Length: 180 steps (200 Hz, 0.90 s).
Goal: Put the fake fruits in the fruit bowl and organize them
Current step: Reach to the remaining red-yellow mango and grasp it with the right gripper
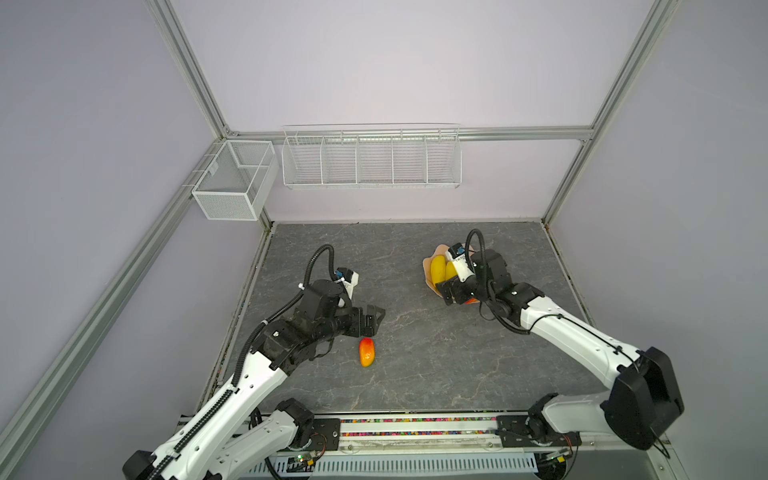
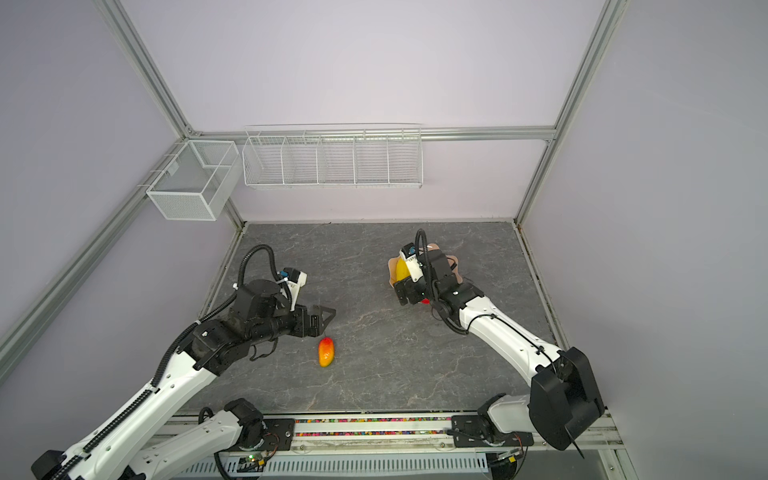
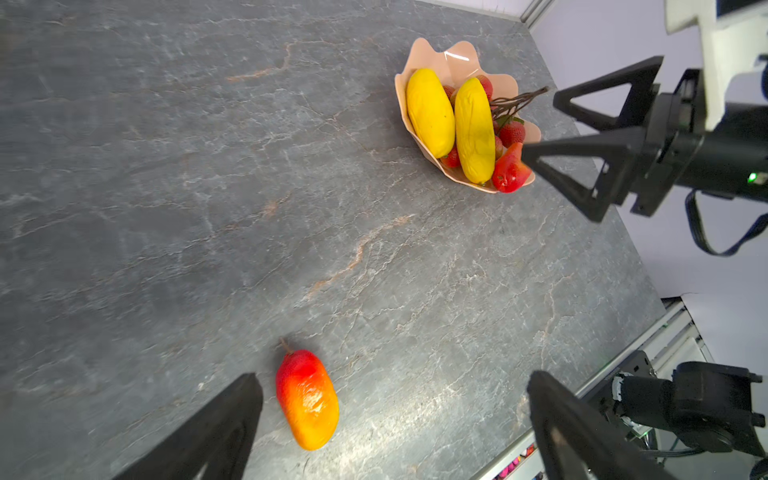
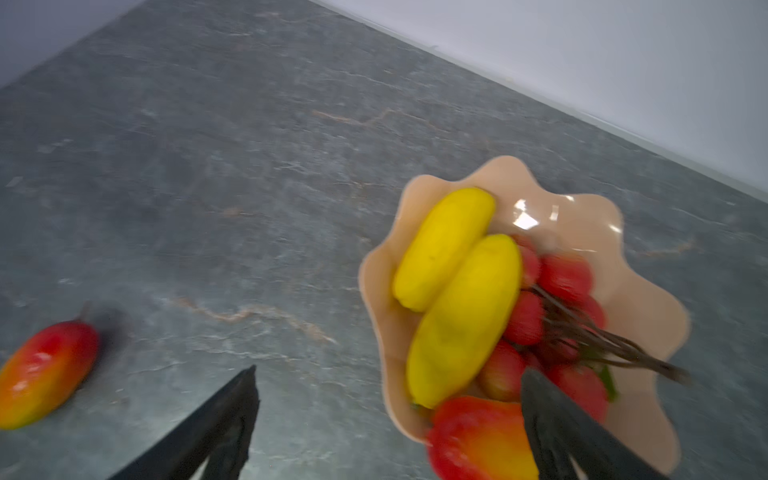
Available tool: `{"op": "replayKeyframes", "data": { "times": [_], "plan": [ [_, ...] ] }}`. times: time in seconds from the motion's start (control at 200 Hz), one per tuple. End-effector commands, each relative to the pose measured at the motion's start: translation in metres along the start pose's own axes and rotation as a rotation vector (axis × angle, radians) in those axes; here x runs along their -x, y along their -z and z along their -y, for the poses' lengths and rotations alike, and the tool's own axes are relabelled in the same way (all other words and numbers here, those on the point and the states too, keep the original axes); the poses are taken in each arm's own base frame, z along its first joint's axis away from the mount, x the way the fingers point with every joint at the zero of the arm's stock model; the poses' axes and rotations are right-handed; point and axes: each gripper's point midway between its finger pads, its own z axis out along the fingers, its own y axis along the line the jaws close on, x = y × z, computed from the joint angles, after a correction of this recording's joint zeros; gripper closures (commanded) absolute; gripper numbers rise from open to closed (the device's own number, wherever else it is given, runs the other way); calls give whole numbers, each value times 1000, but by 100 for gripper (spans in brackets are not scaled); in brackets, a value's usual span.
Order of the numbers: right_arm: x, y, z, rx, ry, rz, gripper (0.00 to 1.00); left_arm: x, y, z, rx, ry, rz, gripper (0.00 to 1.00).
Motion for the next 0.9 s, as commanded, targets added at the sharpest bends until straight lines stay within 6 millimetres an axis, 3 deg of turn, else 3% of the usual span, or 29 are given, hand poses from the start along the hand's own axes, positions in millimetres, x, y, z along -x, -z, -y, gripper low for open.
{"op": "replayKeyframes", "data": {
  "times": [0.0, 0.3, 0.5, 0.725, 0.895],
  "plan": [
    [-7, -16, -66, 214, -19, -23, 6, -22, 18, -27, 139, 60, -98, 1],
    [-36, -60, -176, 332, -56, -194, 11, -35, 52, -43, 234, 115, -107, 1],
    [-54, -86, -225, 389, -87, -258, 10, -39, 60, -48, 251, 119, -91, 1],
    [-83, -103, -245, 351, -72, -381, 0, -43, 53, -49, 241, 123, -94, 1],
    [-104, -113, -248, 313, -87, -451, 13, -40, 59, -48, 226, 119, -53, 1]
  ]
}}
